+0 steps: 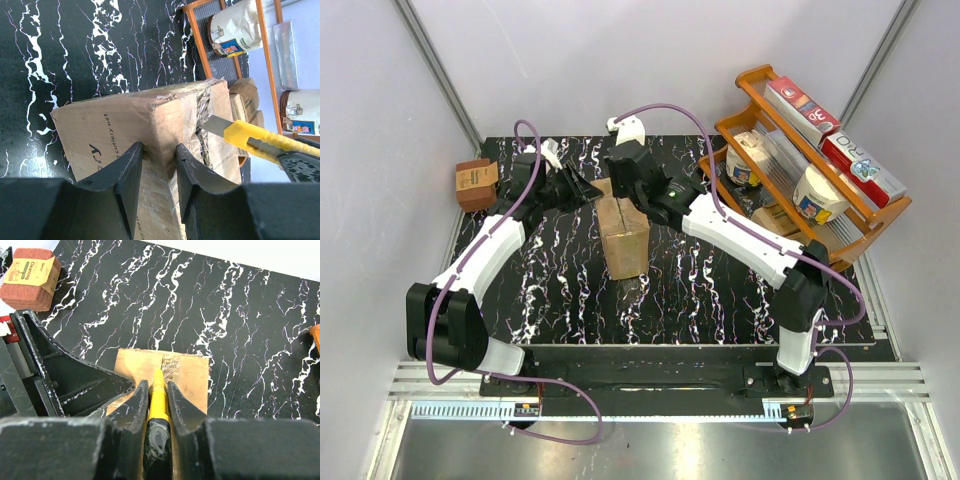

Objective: Unpack the express box

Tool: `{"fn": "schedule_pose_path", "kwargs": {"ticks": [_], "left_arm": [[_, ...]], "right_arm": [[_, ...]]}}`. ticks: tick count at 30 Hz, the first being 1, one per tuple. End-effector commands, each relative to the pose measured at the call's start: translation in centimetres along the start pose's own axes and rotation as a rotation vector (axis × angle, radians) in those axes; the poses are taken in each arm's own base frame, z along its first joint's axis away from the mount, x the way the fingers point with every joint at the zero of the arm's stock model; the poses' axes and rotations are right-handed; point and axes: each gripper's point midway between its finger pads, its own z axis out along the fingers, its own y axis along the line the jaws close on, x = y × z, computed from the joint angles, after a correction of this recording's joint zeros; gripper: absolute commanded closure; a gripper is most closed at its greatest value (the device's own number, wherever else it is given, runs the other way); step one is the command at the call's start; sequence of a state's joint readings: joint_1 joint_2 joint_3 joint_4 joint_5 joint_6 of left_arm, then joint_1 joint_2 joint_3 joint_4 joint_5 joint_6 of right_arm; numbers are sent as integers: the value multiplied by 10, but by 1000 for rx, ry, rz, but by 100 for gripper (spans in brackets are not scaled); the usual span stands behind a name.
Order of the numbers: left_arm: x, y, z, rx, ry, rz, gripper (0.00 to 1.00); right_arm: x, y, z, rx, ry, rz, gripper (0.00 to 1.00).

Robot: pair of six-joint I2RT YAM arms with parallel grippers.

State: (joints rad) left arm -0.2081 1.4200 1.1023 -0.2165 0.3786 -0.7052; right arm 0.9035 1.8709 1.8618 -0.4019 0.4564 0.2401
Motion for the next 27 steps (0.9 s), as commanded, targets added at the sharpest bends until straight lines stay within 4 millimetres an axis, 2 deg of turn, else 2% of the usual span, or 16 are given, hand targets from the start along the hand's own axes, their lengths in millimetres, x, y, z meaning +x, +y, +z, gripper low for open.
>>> {"fn": "schedule_pose_path", "kwargs": {"ticks": [1, 19, 27], "left_arm": [[35, 31, 3, -99, 114, -26, 65], [37, 31, 2, -98, 118, -29, 66], [37, 32, 3, -99, 119, -31, 66]], "right_arm": [[-44, -6, -27, 3, -108, 49, 100], [-9, -3, -8, 13, -28, 23, 100], [-2, -1, -4, 12, -5, 27, 100]]}}
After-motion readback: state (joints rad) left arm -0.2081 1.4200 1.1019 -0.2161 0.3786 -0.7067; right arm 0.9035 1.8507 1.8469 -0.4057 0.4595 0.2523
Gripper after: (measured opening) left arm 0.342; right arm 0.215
